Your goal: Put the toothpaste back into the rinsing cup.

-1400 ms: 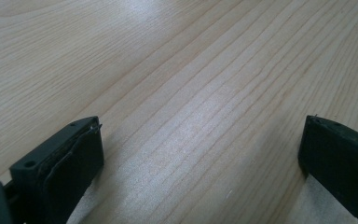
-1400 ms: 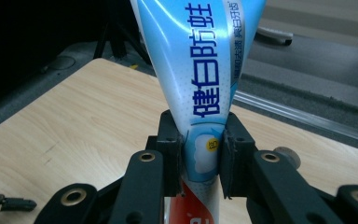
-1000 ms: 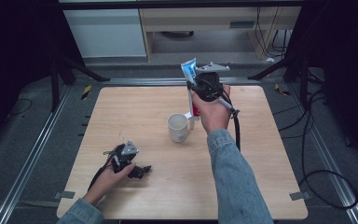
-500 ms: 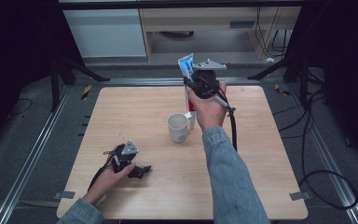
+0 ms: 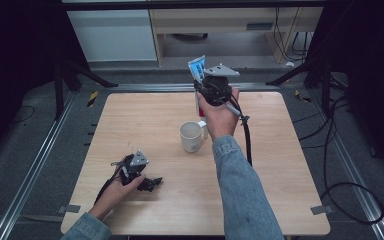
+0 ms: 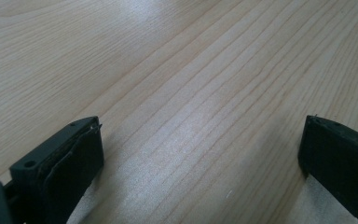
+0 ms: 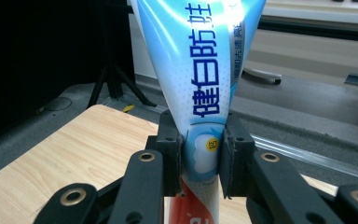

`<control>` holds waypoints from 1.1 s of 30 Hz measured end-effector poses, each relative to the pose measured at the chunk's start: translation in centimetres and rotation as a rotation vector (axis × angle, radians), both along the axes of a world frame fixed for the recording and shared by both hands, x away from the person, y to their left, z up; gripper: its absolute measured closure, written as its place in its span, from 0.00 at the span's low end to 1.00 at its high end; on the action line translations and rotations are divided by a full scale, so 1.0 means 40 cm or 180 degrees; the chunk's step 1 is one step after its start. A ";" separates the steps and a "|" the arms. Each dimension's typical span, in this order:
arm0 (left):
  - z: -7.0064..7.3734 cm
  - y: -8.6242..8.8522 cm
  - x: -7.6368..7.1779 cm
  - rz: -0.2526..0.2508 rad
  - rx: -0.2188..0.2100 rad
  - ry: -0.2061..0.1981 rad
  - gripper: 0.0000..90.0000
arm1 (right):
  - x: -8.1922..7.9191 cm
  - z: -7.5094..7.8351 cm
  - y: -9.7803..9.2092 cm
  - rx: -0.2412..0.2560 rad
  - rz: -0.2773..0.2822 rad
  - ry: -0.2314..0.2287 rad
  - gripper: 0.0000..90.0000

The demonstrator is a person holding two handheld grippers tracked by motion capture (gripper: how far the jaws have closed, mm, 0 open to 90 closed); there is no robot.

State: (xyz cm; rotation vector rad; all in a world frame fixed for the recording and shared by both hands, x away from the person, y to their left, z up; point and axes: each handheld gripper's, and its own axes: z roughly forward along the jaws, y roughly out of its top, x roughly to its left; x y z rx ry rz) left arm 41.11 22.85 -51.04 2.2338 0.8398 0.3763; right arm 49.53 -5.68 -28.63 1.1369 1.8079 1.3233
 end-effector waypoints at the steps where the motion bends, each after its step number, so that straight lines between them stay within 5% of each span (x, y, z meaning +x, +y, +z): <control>1: 0.000 0.000 0.000 0.0000 0.0000 0.0000 0.00 | 0.000 -0.001 0.001 0.0003 -0.0005 -0.0013 0.81; 33: 0.000 0.000 0.000 0.0000 0.0000 0.0000 0.00 | -0.029 -0.069 0.033 0.0083 -0.0068 -0.0305 0.81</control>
